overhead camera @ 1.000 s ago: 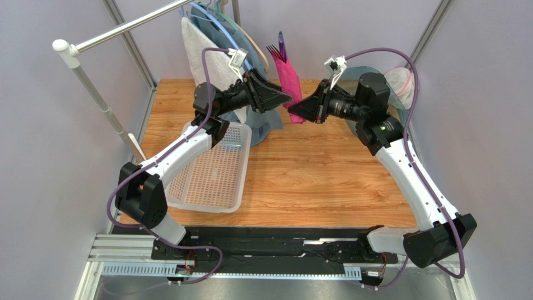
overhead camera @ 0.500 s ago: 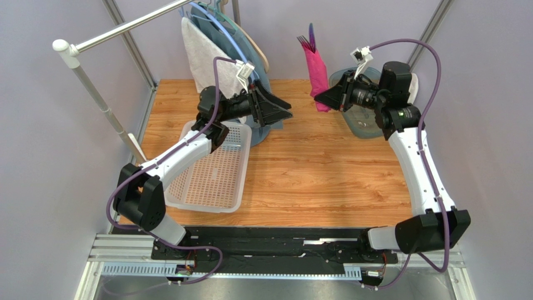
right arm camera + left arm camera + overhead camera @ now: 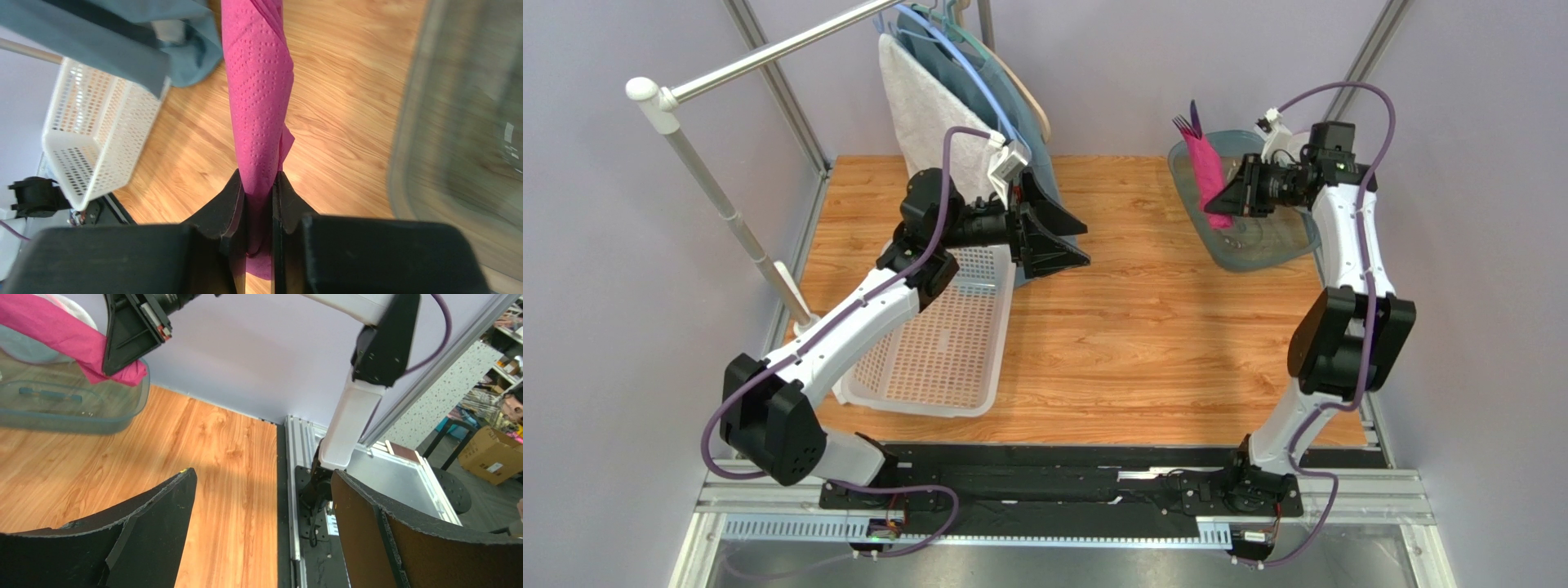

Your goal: Place the utensils on the paper napkin and roll it up

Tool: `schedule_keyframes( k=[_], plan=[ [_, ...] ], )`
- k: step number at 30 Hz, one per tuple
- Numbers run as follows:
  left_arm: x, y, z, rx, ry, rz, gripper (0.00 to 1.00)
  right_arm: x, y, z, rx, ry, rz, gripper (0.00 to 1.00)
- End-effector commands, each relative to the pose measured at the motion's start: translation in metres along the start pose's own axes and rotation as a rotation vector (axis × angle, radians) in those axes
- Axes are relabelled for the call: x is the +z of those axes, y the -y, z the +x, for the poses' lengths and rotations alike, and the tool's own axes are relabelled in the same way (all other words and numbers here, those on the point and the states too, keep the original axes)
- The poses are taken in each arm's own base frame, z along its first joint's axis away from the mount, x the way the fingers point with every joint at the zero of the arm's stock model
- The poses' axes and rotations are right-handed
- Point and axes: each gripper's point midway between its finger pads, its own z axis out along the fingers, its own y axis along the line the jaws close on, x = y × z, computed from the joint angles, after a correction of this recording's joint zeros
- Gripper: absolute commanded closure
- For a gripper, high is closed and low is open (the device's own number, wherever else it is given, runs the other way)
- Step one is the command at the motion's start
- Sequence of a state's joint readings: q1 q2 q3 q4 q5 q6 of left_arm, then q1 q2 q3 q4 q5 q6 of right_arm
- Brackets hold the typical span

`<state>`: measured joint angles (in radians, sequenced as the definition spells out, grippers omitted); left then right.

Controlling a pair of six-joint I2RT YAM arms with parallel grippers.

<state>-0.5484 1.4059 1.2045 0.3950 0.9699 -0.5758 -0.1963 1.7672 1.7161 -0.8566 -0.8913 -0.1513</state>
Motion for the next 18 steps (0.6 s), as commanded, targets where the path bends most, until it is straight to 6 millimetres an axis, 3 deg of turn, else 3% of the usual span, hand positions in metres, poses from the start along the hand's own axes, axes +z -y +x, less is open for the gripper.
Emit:
schedule_keyframes(
  k=[1, 11, 18],
  plan=[
    [-0.007, 0.011, 0.002, 0.071, -0.029, 0.010, 0.12, -0.011, 0.032, 0.000, -0.065, -0.058, 0.012, 1.00],
    [-0.012, 0.007, 0.009, 0.068, -0.039, -0.031, 0.12, 0.010, 0.108, 0.014, -0.032, -0.136, 0.113, 1.00],
    [-0.016, 0.007, 0.015, 0.066, -0.060, -0.051, 0.12, 0.025, 0.141, 0.015, 0.020, -0.141, 0.123, 1.00]
  ],
)
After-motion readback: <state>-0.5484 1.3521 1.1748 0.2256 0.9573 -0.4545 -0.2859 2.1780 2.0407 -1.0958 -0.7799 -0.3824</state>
